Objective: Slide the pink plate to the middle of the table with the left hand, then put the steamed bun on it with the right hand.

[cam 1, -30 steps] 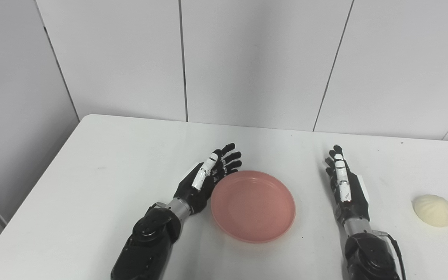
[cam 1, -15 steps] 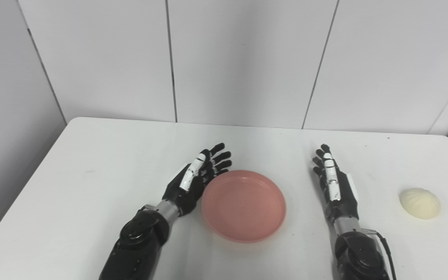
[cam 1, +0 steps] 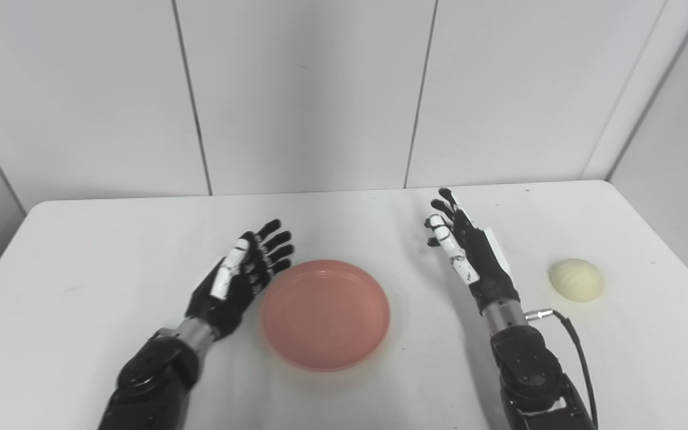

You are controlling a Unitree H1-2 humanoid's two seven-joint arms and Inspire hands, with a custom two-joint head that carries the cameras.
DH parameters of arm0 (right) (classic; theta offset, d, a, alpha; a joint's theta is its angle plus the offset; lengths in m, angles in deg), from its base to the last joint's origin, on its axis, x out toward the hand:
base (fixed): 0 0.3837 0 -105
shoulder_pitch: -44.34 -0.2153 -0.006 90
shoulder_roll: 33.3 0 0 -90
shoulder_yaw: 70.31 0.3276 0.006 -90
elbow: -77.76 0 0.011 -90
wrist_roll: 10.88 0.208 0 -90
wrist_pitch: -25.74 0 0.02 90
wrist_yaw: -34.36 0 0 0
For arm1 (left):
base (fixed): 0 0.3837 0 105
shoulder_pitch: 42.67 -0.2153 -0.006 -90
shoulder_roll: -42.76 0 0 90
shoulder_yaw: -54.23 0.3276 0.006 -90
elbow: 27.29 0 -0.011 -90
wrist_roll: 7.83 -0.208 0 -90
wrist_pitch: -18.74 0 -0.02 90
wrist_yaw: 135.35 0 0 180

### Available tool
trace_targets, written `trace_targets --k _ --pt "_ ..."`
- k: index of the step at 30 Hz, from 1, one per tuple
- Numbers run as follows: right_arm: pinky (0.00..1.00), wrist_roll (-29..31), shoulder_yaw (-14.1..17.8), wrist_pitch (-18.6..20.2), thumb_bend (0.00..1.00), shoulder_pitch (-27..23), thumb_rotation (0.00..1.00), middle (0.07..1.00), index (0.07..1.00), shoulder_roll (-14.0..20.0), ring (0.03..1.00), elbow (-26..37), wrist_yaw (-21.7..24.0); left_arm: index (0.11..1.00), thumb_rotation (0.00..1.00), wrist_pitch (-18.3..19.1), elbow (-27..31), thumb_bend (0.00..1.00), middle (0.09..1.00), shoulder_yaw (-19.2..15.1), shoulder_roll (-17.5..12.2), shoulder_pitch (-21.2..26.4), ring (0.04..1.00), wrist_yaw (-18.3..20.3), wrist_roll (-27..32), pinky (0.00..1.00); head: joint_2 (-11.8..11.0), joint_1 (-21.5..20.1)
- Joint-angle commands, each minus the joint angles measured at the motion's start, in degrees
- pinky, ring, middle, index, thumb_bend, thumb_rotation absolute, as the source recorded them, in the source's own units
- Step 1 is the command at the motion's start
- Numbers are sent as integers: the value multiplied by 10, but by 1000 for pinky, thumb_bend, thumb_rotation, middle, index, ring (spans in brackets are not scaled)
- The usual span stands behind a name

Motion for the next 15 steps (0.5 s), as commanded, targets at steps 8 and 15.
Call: trace_targets --k 8,15 --pt "608 -149 8 66 771 -18 817 854 893 39 767 151 1 892 941 10 -109 454 895 -9 -34 -33 880 13 -12 889 -9 -62" --pt "597 -283 18 125 788 -16 638 859 854 60 757 228 29 878 911 -35 -184 478 885 -18 -50 -11 865 39 -8 866 -15 -101"
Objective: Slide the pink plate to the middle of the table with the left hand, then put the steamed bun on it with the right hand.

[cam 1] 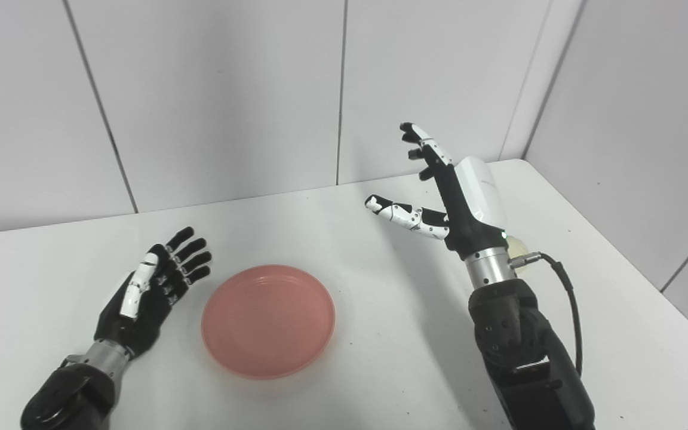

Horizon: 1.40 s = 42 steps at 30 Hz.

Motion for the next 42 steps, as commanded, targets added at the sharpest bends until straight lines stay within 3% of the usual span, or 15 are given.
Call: trace_targets --k 1,6,9,11,15,20,24,33,42 --pt "606 -60 13 37 812 -16 635 867 850 17 768 42 20 874 898 34 -84 484 881 3 -18 -51 860 -10 -23 859 0 -1" --pt "623 -159 26 102 871 -18 626 875 833 24 800 86 95 871 874 4 -137 503 875 -1 -28 -34 852 9 -21 849 0 -22" --pt "603 -186 52 130 875 -18 558 868 816 29 797 101 142 858 837 -7 -168 524 865 -7 -32 -23 844 18 -16 833 -1 -28" --pt "532 -194 75 134 877 -17 505 861 796 26 732 95 154 851 812 -14 -184 529 858 -10 -34 -18 838 22 -14 824 -1 -33" --pt "592 -186 115 135 867 -12 445 860 799 33 766 78 169 847 793 -33 -213 545 852 -11 -39 -8 829 33 -15 814 0 -46" --pt "647 -187 149 135 876 -4 474 840 818 41 786 57 193 830 768 -46 -239 566 835 -14 -42 0 811 36 -16 793 1 -52" --pt "650 -206 183 135 893 -9 490 843 823 28 788 45 243 820 750 -44 -248 562 827 -19 -45 3 804 39 -13 785 3 -58" --pt "634 -156 184 135 883 -14 435 842 820 32 789 -32 217 814 742 -51 -266 563 820 -22 -50 9 795 44 -14 777 8 -68" --pt "613 -152 176 135 876 -21 463 832 810 39 768 -101 193 806 728 -51 -269 556 813 -24 -53 11 787 48 -10 767 15 -71"
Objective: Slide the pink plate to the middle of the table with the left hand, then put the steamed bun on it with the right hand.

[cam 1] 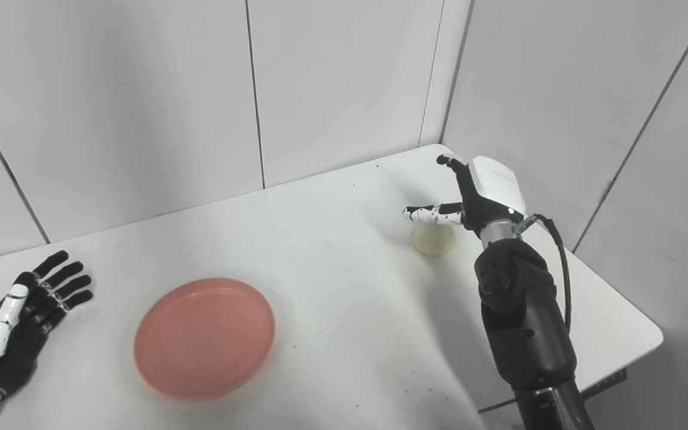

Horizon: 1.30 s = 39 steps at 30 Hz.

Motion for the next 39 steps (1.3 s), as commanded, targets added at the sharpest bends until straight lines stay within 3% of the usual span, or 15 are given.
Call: trace_targets --k 1,17,28,39 --pt "592 7 2 0 879 -25 457 815 812 18 744 -4 -24 804 726 54 -61 557 812 9 -3 -74 786 -10 -28 766 1 0" --pt "659 12 -3 0 854 -40 437 837 808 23 795 -76 -25 801 723 60 -46 558 809 12 -3 -78 785 -12 -30 762 9 0" --pt "672 49 -10 0 843 -41 409 836 807 31 799 -116 -44 799 714 65 -40 559 811 11 -3 -80 785 -11 -27 765 13 1" --pt "681 40 0 0 848 -47 405 853 815 27 810 -131 -21 798 717 67 -33 555 808 11 -3 -82 783 -13 -28 764 18 -1"
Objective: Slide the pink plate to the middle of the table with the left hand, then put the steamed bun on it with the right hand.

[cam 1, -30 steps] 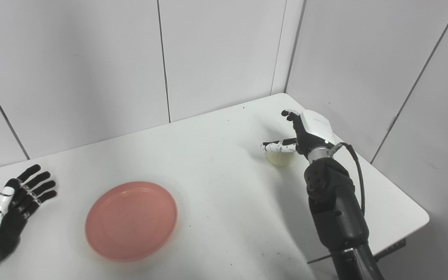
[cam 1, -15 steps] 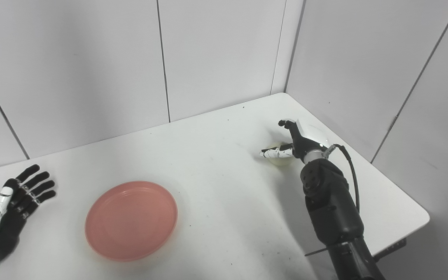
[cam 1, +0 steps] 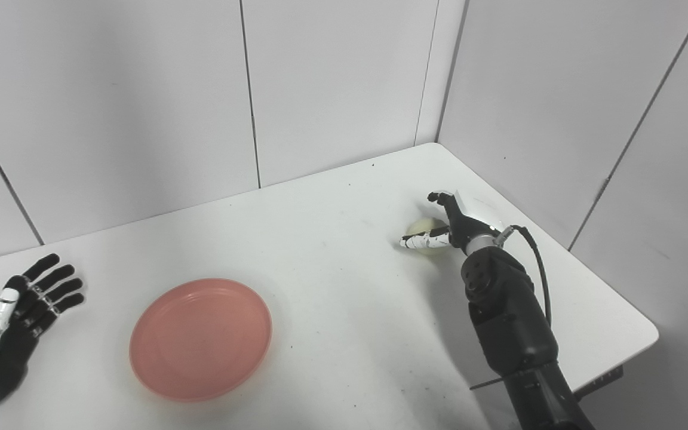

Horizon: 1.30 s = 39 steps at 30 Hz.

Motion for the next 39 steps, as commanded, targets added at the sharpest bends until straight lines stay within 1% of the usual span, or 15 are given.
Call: trace_targets --k 1,5,7,14,20,26,29,33,39 --pt "681 -9 8 0 849 -29 403 851 815 13 808 11 -2 798 717 67 -43 555 808 10 0 -78 783 -11 -27 764 1 0" --pt "629 -12 2 0 867 -29 422 808 811 20 750 -3 -2 801 719 69 -41 558 810 10 -1 -78 784 -8 -26 767 2 0" --pt "626 -9 -2 0 873 -30 425 797 808 23 740 -13 -7 802 721 71 -39 554 810 10 -1 -79 784 -8 -26 767 3 -1" --pt "646 -8 -11 0 867 -32 417 778 793 28 734 -30 -10 803 725 74 -33 545 810 11 -1 -80 784 -9 -26 762 3 0" --pt "642 -5 -17 0 838 -31 389 753 775 33 711 -33 -13 802 721 76 -31 555 809 11 -1 -81 786 -10 -26 764 5 -1" --pt "643 -4 -12 0 832 -33 364 741 760 32 703 -38 -6 804 719 78 -28 555 811 11 -1 -82 787 -7 -25 766 7 0" --pt "628 -3 -6 0 843 -34 360 732 758 32 695 -40 6 806 729 76 -24 557 812 13 -2 -83 789 -7 -28 768 9 1" --pt "618 -16 2 0 848 -37 361 729 760 29 693 -36 32 804 723 83 -16 551 811 13 -1 -85 786 -10 -26 762 10 0" --pt "633 -57 15 0 843 -43 346 724 759 20 692 -26 80 806 729 88 -5 553 813 14 -2 -89 788 -9 -26 768 14 0"
